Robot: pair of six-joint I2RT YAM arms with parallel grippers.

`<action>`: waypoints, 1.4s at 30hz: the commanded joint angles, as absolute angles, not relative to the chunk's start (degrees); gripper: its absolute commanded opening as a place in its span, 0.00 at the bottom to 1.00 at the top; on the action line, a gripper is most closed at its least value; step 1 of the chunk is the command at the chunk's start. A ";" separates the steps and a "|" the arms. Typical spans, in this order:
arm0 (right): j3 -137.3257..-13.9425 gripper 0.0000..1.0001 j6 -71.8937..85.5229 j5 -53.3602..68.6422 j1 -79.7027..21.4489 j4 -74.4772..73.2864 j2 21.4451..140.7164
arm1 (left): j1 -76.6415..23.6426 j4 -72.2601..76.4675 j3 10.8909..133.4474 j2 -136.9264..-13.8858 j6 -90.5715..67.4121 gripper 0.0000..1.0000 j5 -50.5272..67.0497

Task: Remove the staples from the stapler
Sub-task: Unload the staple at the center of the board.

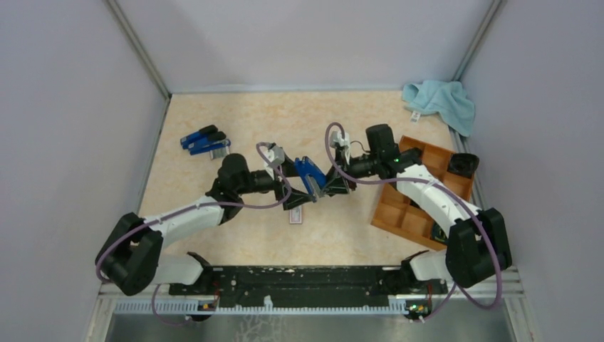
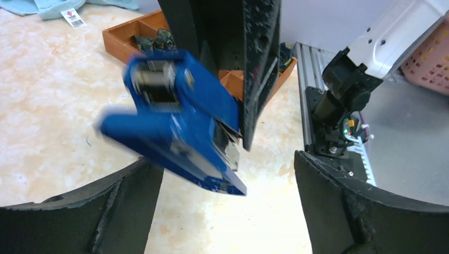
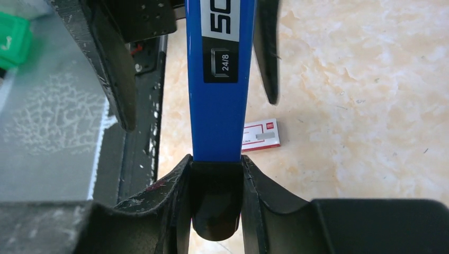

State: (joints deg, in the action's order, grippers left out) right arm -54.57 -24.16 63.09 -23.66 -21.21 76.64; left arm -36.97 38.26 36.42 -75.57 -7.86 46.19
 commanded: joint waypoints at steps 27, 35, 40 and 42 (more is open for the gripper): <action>-42.93 0.00 19.63 77.86 -17.93 32.29 71.40 | -42.22 87.63 25.78 -86.03 -33.22 0.90 32.26; -42.76 0.00 19.40 77.72 -17.72 32.27 71.54 | -42.30 88.79 26.91 -88.44 -33.10 0.33 34.49; -45.97 0.00 5.25 77.15 -16.64 17.66 71.38 | -38.84 79.58 27.92 -85.86 -25.44 0.00 38.48; -49.83 0.00 -12.36 74.91 -16.28 -3.60 71.57 | -36.80 71.13 28.33 -83.68 -19.61 0.00 39.08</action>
State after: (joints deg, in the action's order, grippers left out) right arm -42.98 11.73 76.31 -17.37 21.91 73.41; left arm -40.05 80.90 26.20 -87.55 -29.93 35.92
